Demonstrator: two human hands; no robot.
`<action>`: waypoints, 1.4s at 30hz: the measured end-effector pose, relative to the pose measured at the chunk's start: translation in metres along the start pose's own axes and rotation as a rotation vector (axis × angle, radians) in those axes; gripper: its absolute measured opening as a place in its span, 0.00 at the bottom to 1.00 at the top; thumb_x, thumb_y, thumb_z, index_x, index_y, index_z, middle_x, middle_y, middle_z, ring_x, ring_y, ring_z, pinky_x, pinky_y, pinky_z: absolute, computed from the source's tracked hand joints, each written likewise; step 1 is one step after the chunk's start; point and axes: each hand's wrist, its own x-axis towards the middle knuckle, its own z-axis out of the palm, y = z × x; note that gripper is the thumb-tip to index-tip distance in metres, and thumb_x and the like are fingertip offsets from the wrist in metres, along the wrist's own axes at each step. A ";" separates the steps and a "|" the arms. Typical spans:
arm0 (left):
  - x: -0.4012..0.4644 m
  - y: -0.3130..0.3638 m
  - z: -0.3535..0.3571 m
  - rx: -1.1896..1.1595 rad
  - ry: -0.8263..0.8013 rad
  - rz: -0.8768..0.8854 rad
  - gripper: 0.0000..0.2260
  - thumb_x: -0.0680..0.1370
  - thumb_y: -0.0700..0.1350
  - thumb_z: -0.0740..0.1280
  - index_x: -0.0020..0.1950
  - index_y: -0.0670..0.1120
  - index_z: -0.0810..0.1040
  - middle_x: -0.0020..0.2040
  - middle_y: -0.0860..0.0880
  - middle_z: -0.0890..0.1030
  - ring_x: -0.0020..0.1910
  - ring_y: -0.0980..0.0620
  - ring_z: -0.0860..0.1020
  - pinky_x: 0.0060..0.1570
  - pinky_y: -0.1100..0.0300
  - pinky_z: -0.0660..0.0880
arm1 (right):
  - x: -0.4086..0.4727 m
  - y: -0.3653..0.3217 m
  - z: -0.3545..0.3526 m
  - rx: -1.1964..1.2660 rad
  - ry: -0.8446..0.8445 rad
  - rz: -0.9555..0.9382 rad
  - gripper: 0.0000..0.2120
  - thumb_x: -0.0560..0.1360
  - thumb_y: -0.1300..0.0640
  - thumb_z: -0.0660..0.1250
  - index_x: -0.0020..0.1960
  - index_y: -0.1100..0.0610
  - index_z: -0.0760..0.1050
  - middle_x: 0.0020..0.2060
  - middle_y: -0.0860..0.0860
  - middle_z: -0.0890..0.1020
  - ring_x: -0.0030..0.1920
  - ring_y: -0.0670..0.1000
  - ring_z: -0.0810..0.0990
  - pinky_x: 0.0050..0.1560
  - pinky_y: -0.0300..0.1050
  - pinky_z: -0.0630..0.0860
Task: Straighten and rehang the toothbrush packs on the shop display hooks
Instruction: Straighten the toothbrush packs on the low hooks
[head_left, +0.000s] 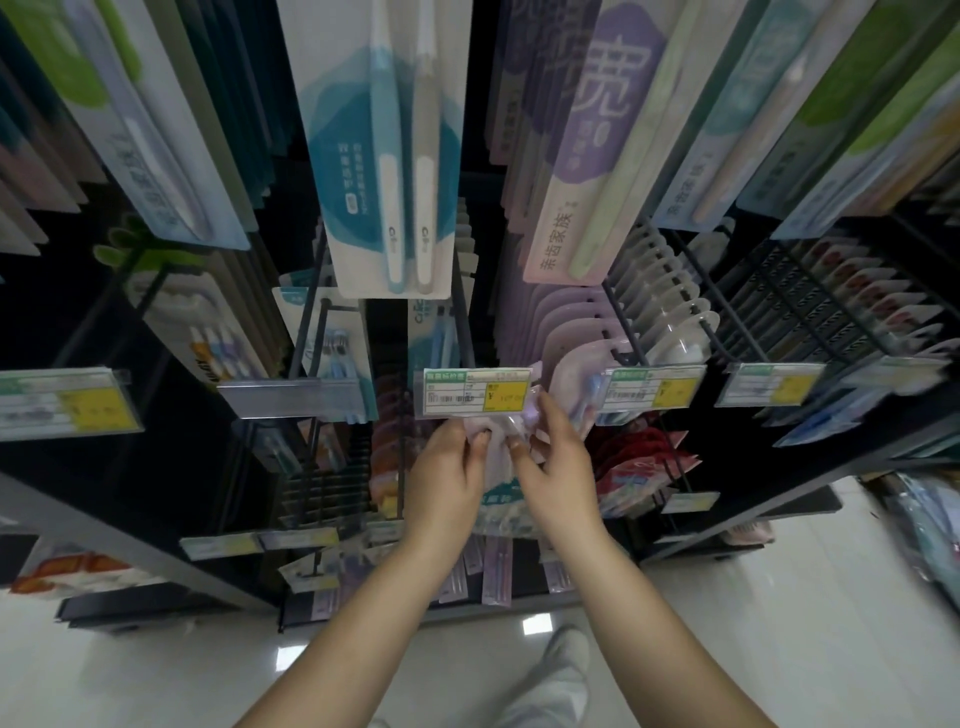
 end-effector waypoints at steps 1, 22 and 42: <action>0.001 0.003 0.000 0.018 0.001 0.020 0.07 0.79 0.41 0.61 0.50 0.39 0.77 0.46 0.45 0.79 0.45 0.51 0.74 0.42 0.62 0.66 | -0.002 0.002 -0.002 0.009 0.026 0.015 0.23 0.75 0.63 0.63 0.69 0.57 0.66 0.59 0.49 0.76 0.60 0.46 0.76 0.61 0.41 0.72; 0.000 0.023 0.009 -0.022 0.011 0.182 0.11 0.78 0.44 0.61 0.49 0.38 0.77 0.44 0.42 0.80 0.43 0.50 0.76 0.38 0.66 0.63 | -0.013 0.006 -0.024 0.091 0.173 0.020 0.15 0.74 0.63 0.66 0.54 0.46 0.68 0.48 0.40 0.77 0.50 0.40 0.77 0.52 0.39 0.75; 0.007 0.042 0.029 -0.124 -0.059 0.109 0.07 0.80 0.47 0.59 0.43 0.48 0.70 0.32 0.50 0.72 0.32 0.57 0.69 0.31 0.69 0.63 | -0.006 0.005 -0.050 0.084 0.258 0.022 0.12 0.75 0.63 0.64 0.54 0.51 0.69 0.51 0.51 0.80 0.54 0.50 0.78 0.56 0.43 0.73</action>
